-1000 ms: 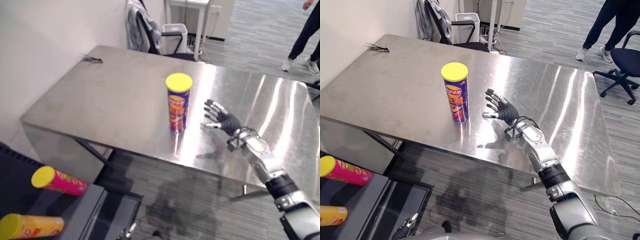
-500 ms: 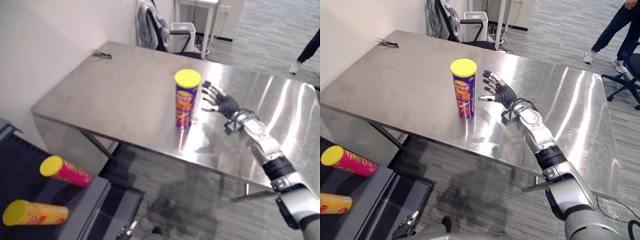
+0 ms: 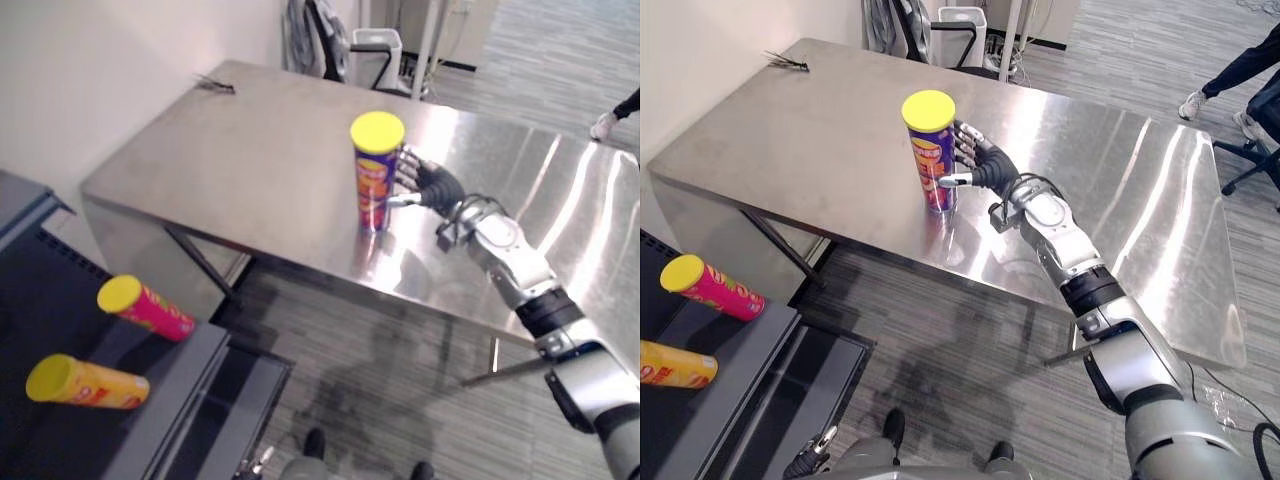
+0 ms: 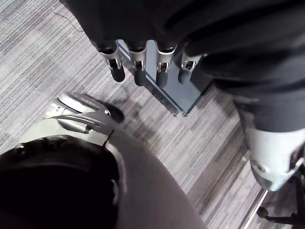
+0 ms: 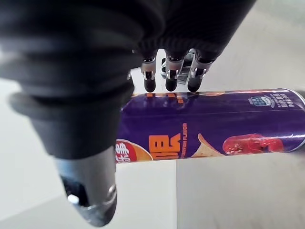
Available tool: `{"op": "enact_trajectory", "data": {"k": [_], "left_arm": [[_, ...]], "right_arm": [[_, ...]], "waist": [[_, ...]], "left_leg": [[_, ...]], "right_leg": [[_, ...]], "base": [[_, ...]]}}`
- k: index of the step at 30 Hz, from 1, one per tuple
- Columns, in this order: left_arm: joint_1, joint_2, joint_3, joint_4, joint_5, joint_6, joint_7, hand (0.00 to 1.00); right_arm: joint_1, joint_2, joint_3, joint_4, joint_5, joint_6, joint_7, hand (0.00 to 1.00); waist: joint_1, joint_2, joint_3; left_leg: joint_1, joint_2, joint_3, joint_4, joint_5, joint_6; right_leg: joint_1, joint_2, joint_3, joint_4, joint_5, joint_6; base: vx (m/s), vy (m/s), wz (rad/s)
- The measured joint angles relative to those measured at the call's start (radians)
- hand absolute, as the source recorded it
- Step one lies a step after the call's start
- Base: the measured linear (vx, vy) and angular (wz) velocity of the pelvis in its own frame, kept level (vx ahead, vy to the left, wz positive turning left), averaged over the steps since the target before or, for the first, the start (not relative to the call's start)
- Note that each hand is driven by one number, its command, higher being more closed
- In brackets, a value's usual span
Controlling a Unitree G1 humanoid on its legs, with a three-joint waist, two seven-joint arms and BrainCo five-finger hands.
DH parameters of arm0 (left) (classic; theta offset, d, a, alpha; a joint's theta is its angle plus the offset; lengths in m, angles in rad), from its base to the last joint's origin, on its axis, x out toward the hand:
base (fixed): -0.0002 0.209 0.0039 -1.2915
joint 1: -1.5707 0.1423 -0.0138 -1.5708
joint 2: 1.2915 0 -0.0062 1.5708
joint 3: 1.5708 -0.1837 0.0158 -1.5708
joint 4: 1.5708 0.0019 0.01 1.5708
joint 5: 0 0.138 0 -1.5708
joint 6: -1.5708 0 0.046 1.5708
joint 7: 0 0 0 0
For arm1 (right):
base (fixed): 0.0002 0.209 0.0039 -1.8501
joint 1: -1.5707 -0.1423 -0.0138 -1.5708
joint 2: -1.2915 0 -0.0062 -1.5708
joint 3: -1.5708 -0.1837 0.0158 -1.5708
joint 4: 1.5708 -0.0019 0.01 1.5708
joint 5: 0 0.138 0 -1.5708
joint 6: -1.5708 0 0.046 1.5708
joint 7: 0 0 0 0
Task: Put the gum and the chips on the shelf.
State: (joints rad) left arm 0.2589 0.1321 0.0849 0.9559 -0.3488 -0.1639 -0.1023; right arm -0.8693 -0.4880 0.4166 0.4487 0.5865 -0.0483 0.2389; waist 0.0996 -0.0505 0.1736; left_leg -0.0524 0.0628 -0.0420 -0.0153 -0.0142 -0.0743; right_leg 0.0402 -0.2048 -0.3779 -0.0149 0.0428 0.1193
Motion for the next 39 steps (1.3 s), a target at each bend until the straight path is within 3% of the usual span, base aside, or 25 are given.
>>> {"op": "enact_trajectory", "data": {"k": [3,7,21,39], "left_arm": [[0.000,0.010,0.000,0.002,0.000,0.001,0.003,0.00],[0.001,0.010,-0.001,0.002,-0.001,0.001,0.009,0.00],[0.000,0.008,0.001,0.002,-0.042,0.002,0.018,0.00],[-0.002,-0.011,0.041,-0.002,-0.116,0.002,0.022,0.00]], "right_arm": [[-0.007,0.000,0.014,0.000,-0.018,0.000,-0.005,0.00],[-0.010,-0.001,0.015,0.006,-0.039,0.000,-0.011,0.00],[-0.065,0.028,-0.019,0.148,-0.148,0.005,-0.066,0.00],[-0.099,0.074,-0.106,0.209,-0.145,0.022,-0.116,0.00]], "waist": [[0.006,-0.015,0.005],[0.008,-0.014,0.004],[0.017,-0.019,0.002],[0.036,-0.018,0.003]], "left_leg": [[0.003,-0.012,-0.003,-0.027,0.029,-0.013],[0.001,0.025,-0.025,-0.080,0.081,-0.027],[-0.017,0.045,-0.029,-0.080,0.085,-0.034],[-0.045,0.049,-0.026,-0.079,0.078,-0.039]], "right_leg": [[-0.005,-0.008,-0.004,0.009,-0.058,0.032],[-0.040,0.023,-0.011,0.042,-0.079,0.025],[-0.054,0.045,-0.011,0.034,-0.073,0.013],[-0.087,0.049,-0.004,0.040,-0.074,0.012]], "base": [[-0.14,-0.078,0.05],[-0.08,-0.088,0.06],[0.01,-0.021,0.00],[0.00,-0.003,-0.01]]}}
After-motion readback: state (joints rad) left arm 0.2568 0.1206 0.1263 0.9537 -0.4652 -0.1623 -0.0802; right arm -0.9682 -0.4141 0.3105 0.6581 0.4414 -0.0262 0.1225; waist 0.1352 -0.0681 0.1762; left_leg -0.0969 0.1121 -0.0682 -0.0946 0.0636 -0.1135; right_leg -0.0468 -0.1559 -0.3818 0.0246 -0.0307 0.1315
